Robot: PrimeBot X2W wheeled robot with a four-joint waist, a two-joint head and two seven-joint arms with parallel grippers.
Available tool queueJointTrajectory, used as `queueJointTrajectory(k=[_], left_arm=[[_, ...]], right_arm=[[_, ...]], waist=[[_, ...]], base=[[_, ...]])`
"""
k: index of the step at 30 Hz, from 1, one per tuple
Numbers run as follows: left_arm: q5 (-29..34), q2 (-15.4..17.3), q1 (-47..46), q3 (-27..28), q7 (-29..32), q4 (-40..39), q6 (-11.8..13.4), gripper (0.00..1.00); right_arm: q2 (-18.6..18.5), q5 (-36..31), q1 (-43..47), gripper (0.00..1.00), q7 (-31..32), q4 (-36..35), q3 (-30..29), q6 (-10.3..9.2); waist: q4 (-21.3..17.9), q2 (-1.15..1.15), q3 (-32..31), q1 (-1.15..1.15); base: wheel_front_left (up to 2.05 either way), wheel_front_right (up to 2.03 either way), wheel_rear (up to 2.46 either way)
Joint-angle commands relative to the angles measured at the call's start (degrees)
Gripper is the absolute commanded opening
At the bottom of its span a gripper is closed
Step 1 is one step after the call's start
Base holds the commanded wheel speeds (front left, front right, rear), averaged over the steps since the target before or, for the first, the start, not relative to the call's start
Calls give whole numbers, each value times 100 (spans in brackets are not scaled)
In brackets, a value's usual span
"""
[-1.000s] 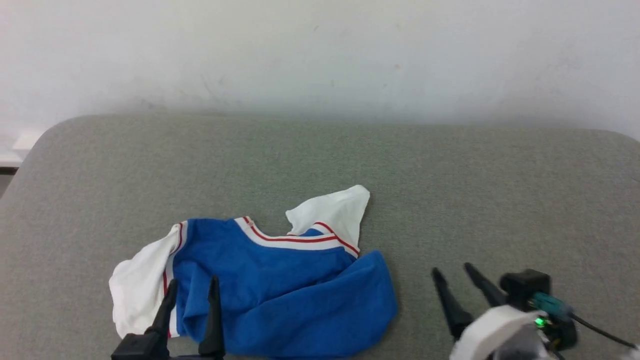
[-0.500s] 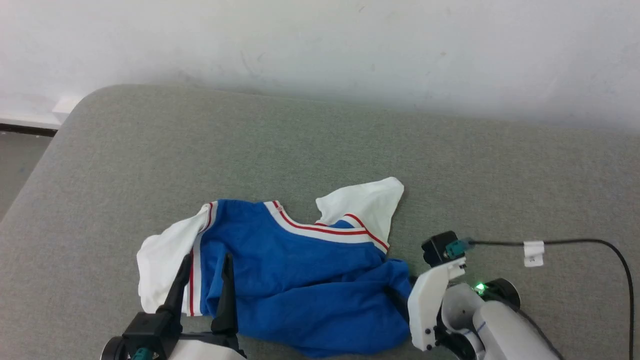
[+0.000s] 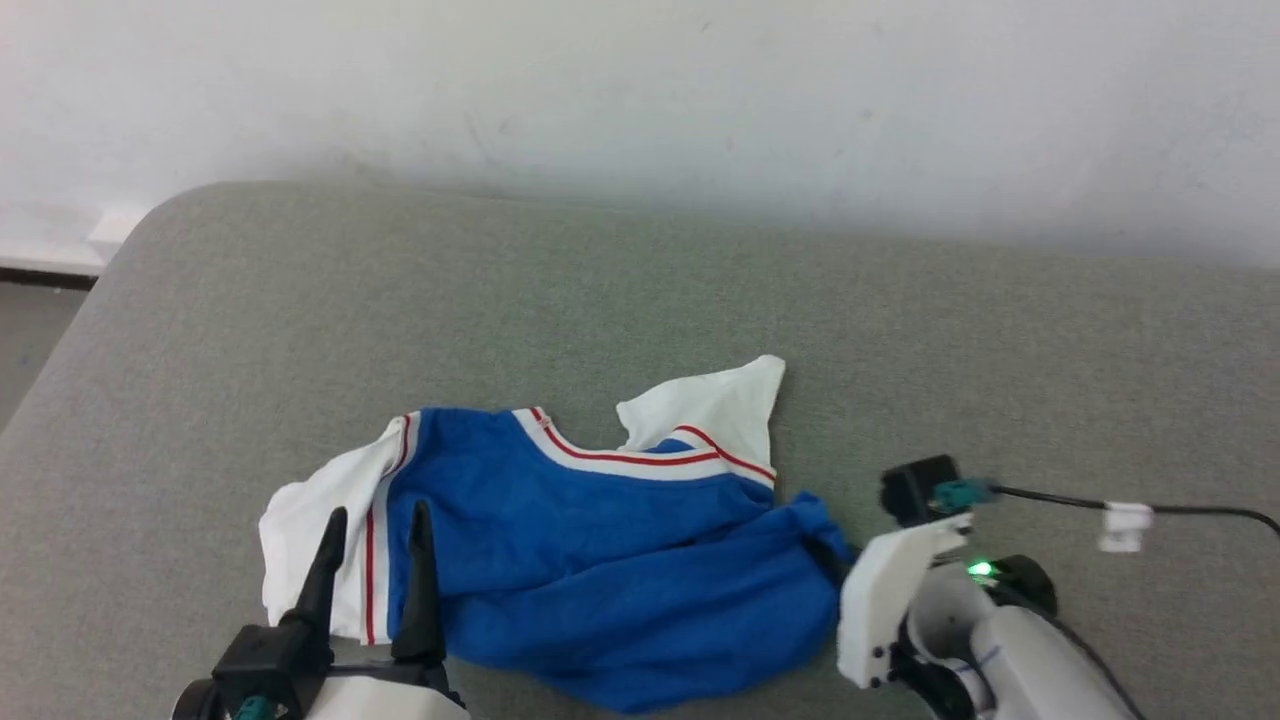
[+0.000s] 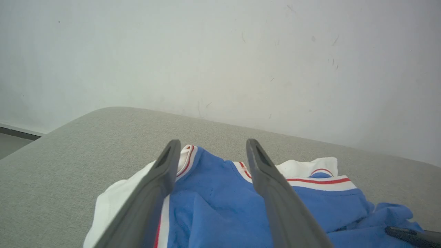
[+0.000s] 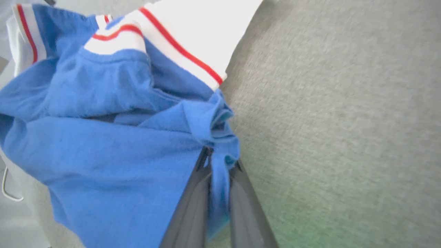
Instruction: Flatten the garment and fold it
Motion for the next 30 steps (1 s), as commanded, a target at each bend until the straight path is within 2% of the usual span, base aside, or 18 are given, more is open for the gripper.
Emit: queueJointTrajectory(k=[1,4,7,15,18,22,23,24,30], left_arm=[[68,-20,81,46,-28,-14,-9,100],[79,-14,174,126,-28,-30,-10,100],[91,9,278,176,-28,-31,-12,100],[81,82,404,215,-28,13,-38,100],[78,106,446,222,-26,33,-22,100],[50,139,469,248,-23,81,-10,100],[43,142,463,252,-23,91,-6,100],[32,140,454,254,-21,101,-1,100],[8,107,387,226,-16,96,26,100]], right_arm=[[-85,-93,175,0,-156,-190,-177,-5],[-152,-290,681,0,-365,-851,-650,-5],[-141,-529,1404,0,-299,-1676,-1146,-5],[45,-837,3496,0,711,-3825,-1913,-5],[63,-752,4099,0,1126,-4299,-2024,-5],[66,-586,4535,0,1383,-4513,-2055,-5],[67,-603,4530,66,1301,-4552,-2076,-5],[67,-595,4498,100,1198,-4579,-2081,-5],[68,-424,3732,100,-16,-4530,-2399,-5]], waist=[[-149,0,-117,-1],[-308,0,-218,-1],[-473,0,-305,-1],[-742,0,-383,-1],[-783,0,-400,-1],[-796,0,-391,-1],[-792,0,-379,-1],[-788,0,-370,-1],[-678,0,-292,-1]], base=[[0,0,0],[0,0,0],[0,0,0],[0,0,0],[0,0,0],[0,0,0],[0,0,0],[0,0,0],[0,0,0]])
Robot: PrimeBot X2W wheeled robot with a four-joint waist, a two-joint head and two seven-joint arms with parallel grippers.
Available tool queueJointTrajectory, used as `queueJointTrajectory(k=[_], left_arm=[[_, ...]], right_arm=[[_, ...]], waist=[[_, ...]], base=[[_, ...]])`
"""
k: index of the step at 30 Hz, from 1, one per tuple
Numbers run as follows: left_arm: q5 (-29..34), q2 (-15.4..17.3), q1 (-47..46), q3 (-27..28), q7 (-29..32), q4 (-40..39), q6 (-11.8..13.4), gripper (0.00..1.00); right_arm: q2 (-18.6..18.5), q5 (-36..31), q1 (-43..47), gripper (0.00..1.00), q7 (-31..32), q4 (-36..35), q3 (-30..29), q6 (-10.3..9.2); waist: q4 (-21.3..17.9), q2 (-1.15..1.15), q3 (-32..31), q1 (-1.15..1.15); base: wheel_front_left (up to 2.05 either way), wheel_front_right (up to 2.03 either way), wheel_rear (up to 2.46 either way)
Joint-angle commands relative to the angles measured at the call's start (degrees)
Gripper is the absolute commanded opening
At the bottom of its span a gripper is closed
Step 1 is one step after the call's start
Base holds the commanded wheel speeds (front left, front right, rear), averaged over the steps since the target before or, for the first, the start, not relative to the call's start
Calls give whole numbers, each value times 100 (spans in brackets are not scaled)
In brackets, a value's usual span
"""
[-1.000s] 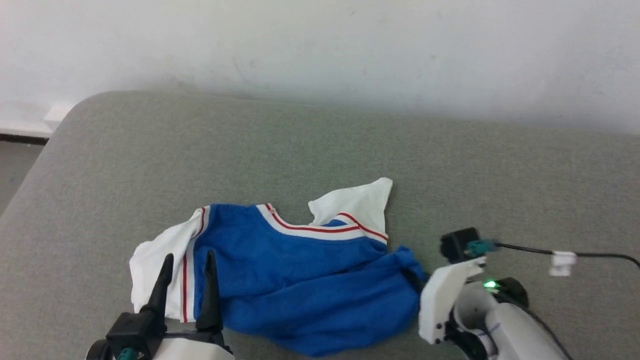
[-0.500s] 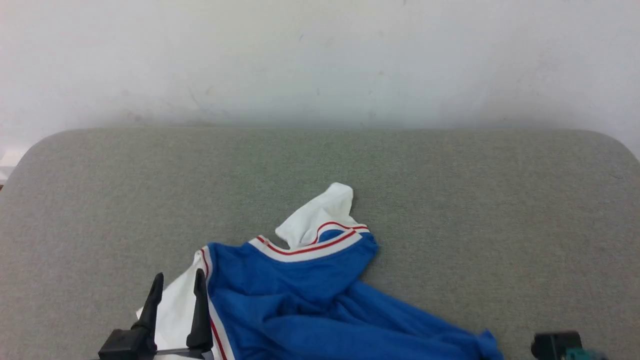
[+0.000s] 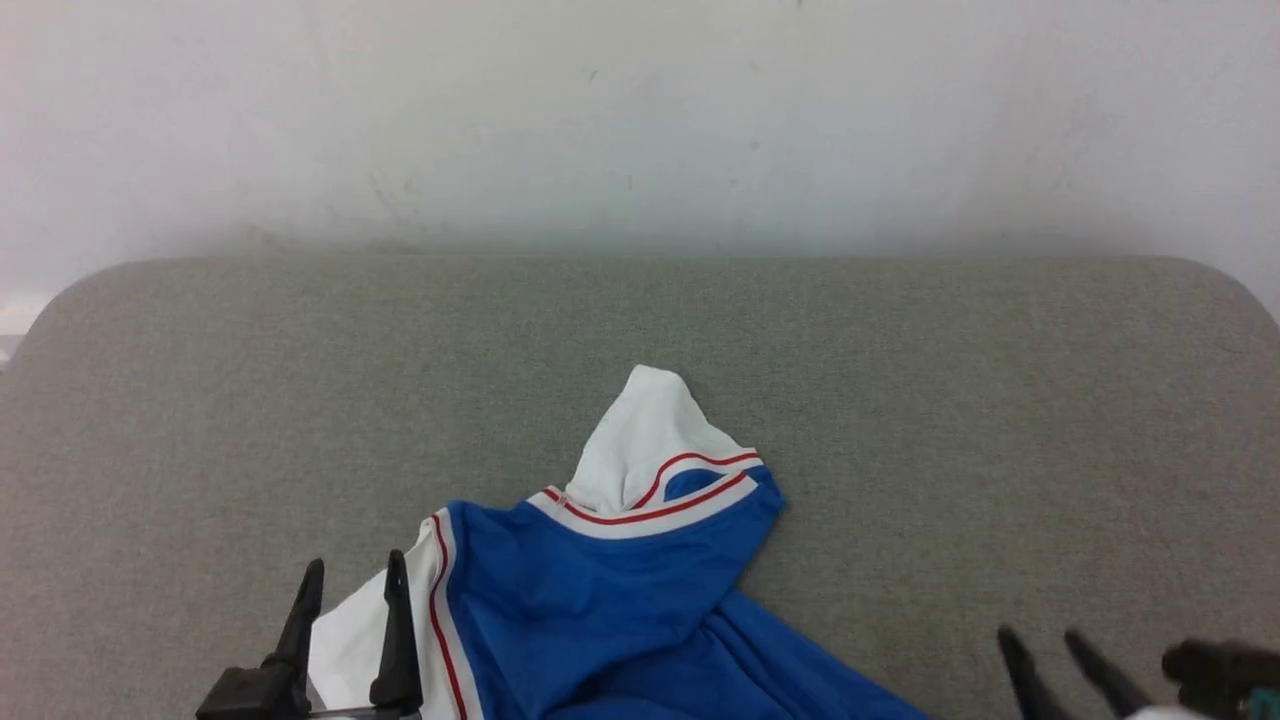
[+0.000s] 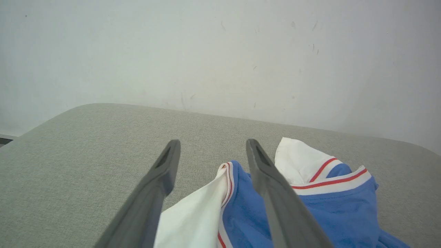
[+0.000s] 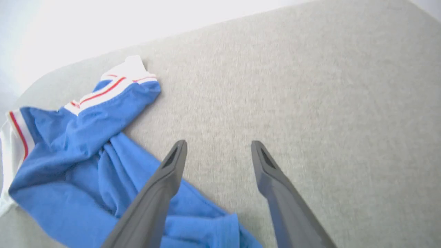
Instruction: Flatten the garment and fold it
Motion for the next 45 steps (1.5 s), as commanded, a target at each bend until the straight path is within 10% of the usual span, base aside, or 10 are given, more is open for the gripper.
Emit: queueJointTrajectory(k=[1,17,27,28,29,31,45], left_arm=[[-14,4,-56,-7,-16,-14,24,100],[112,-41,-597,-109,-25,-113,-11,100],[151,-192,-833,-139,-27,-35,-94,100],[158,-206,-834,-128,-27,-28,-99,100],[167,-218,-829,-117,-27,-20,-103,100],[185,-238,-816,-95,-27,-3,-112,100],[297,-261,-547,-23,-28,109,-221,100]], right_arm=[[15,20,-382,100,-245,139,-67,-4],[-285,406,-4566,100,69,4339,1166,-4],[-478,1002,-5497,100,878,5885,2162,-4],[-487,1099,-5509,97,1018,5975,2293,-4],[-501,1194,-5511,46,1186,6084,2394,-4],[-527,1339,-5525,0,1442,6211,2591,-4],[-1064,1751,-4821,0,-803,5072,1959,-4]], waist=[[82,0,47,1],[987,0,711,1],[1240,0,969,1],[1241,0,972,1],[1238,0,967,1],[1223,0,950,1],[825,0,392,1]], base=[[0,0,0],[0,0,0],[0,0,0],[0,0,0],[0,0,0],[0,0,0],[0,0,0]])
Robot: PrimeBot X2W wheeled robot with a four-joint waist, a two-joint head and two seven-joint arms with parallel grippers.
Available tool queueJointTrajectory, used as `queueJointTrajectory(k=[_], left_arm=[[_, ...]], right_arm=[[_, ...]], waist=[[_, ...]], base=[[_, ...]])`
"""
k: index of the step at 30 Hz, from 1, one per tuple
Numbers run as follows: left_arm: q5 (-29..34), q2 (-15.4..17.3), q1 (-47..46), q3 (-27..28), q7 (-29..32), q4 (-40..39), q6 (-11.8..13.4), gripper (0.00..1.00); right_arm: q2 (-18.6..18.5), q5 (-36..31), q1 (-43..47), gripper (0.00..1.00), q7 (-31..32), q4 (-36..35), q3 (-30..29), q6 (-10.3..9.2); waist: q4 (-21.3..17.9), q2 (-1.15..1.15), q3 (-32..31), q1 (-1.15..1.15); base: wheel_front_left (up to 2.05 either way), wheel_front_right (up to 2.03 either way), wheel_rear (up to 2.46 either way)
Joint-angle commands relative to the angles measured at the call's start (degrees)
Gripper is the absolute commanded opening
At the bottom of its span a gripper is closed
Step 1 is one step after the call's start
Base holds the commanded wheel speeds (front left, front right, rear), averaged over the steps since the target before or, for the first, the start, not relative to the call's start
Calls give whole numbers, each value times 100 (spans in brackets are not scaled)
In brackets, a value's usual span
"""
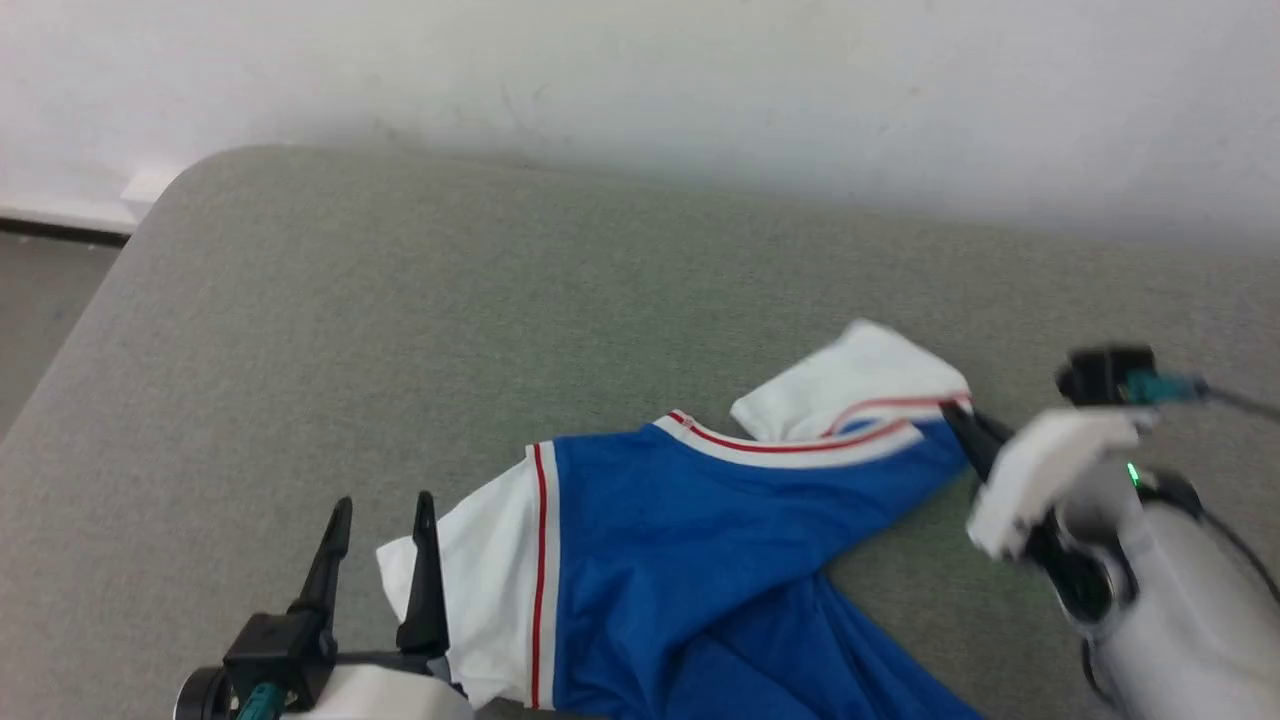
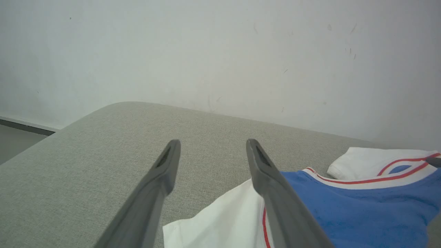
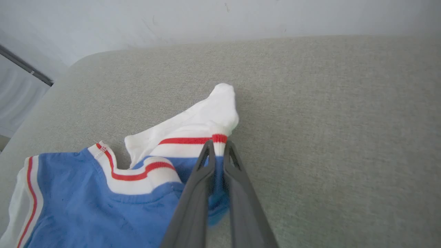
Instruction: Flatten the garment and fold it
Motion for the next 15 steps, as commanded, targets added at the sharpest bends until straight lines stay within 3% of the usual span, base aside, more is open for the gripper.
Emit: queueJointTrajectory(k=[1,6,11,12,13,14,15], left_arm=[[43,9,80,16,-27,22,-21,100],[29,47,198,43,-27,64,-8,100],[4,98,285,65,-8,104,10,100],[-4,109,297,73,0,111,15,100],[-14,121,309,85,8,117,21,100],[-24,134,320,98,14,126,26,100],[-33,149,328,108,24,135,29,100]], right_arm=[[-76,-72,394,0,-82,-151,-104,-4],[-81,-537,1913,0,-33,-1174,-825,-4],[472,-1308,3404,0,468,-2597,-1759,-4],[617,-1440,3651,18,634,-2887,-1865,-4],[738,-1516,3861,42,792,-3155,-1933,-4],[818,-1613,4035,100,920,-3387,-1976,-4],[879,-1694,4175,100,1011,-3583,-2001,-4]], waist=[[-189,-1,-172,0],[-410,-1,-301,0],[-517,-1,-403,0],[-531,-1,-412,0],[-550,-1,-419,0],[-568,-1,-426,0],[-580,-1,-427,0]], base=[[0,0,0],[0,0,0],[0,0,0],[0,0,0],[0,0,0],[0,0,0],[0,0,0]])
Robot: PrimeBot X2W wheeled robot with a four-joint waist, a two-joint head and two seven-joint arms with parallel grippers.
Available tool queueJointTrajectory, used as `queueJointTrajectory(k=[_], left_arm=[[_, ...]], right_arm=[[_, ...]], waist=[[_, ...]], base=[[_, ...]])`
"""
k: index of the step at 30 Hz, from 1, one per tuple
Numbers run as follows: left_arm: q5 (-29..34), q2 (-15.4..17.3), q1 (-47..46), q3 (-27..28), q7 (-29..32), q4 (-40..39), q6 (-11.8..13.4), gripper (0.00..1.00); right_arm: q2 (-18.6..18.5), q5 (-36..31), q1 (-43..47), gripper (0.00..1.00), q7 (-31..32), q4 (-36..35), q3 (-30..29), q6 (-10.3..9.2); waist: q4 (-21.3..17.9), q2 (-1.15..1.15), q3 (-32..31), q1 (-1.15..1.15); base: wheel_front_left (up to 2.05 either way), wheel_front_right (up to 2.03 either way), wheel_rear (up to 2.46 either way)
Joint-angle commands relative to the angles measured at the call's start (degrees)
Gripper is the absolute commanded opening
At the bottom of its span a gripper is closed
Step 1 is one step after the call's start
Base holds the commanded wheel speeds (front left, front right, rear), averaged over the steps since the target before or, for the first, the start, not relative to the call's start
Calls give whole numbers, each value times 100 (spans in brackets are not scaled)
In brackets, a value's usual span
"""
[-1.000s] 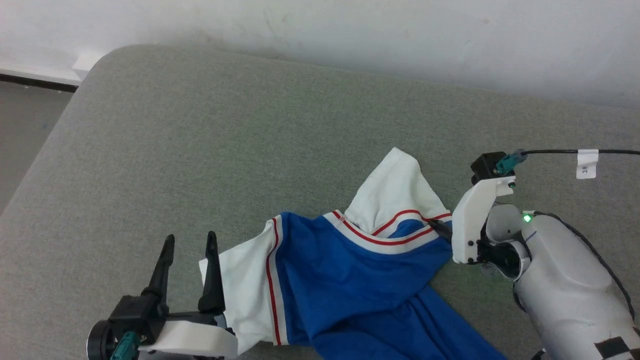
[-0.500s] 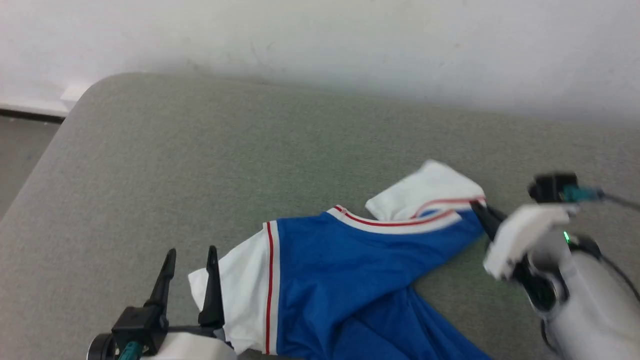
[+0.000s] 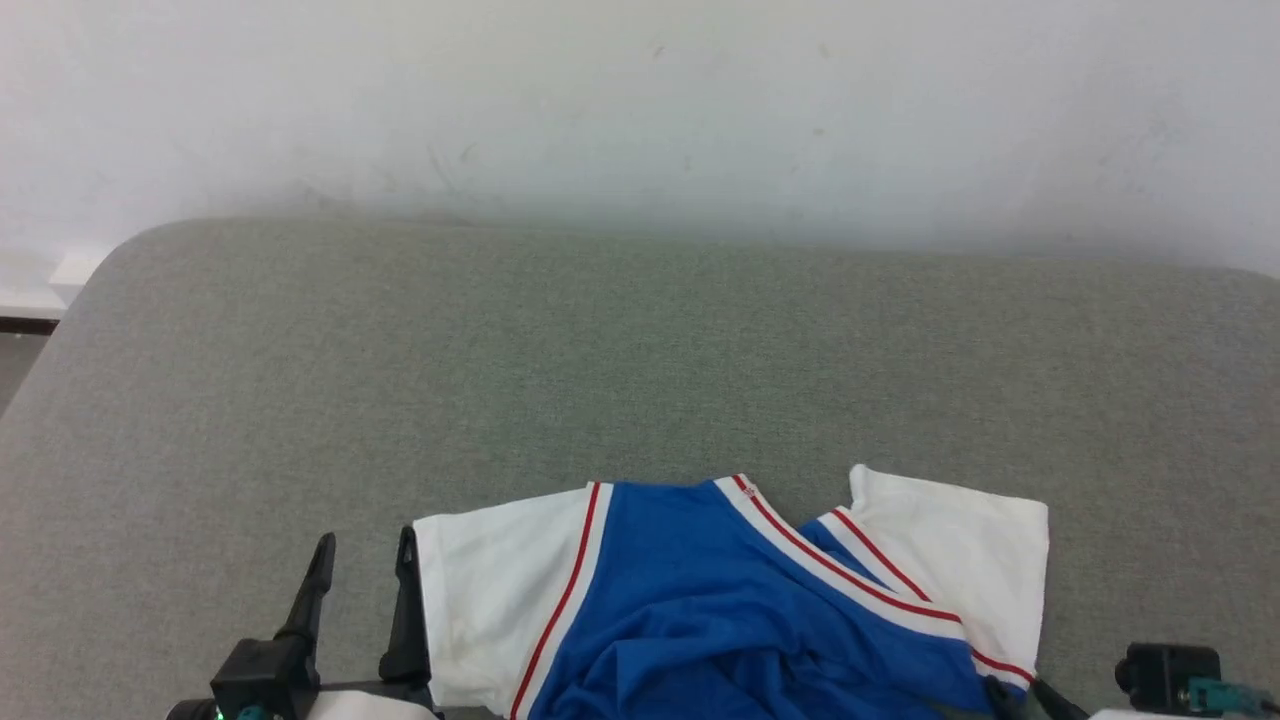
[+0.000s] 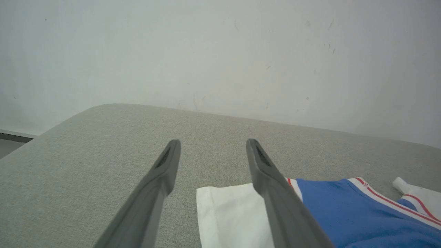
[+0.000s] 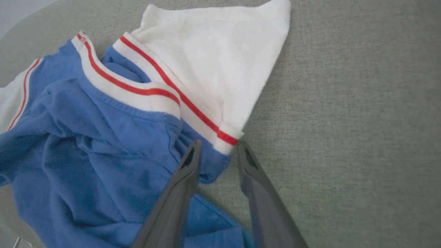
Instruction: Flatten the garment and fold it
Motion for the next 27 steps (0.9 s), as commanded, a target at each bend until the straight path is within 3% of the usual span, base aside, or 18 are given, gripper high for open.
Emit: queueJointTrajectory(k=[1,8,17,27], left_arm=[[-30,55,60,33,16,19,22,100],[-83,135,76,110,65,47,68,100],[-304,277,-352,204,629,270,35,100],[-801,752,-1371,67,2349,1475,-546,100]], right_arm=[[49,-73,100,100,63,-208,-33,-4],[161,-472,109,100,-943,-1081,-241,-4],[168,-643,13,100,-1789,-1378,-116,-4],[169,-800,-272,100,-1814,-1457,382,-4]], waist=[[-49,0,-26,1],[-198,0,-26,1],[-369,0,67,1],[-717,0,366,1]], base=[[0,0,0],[0,0,0],[0,0,0],[0,0,0]])
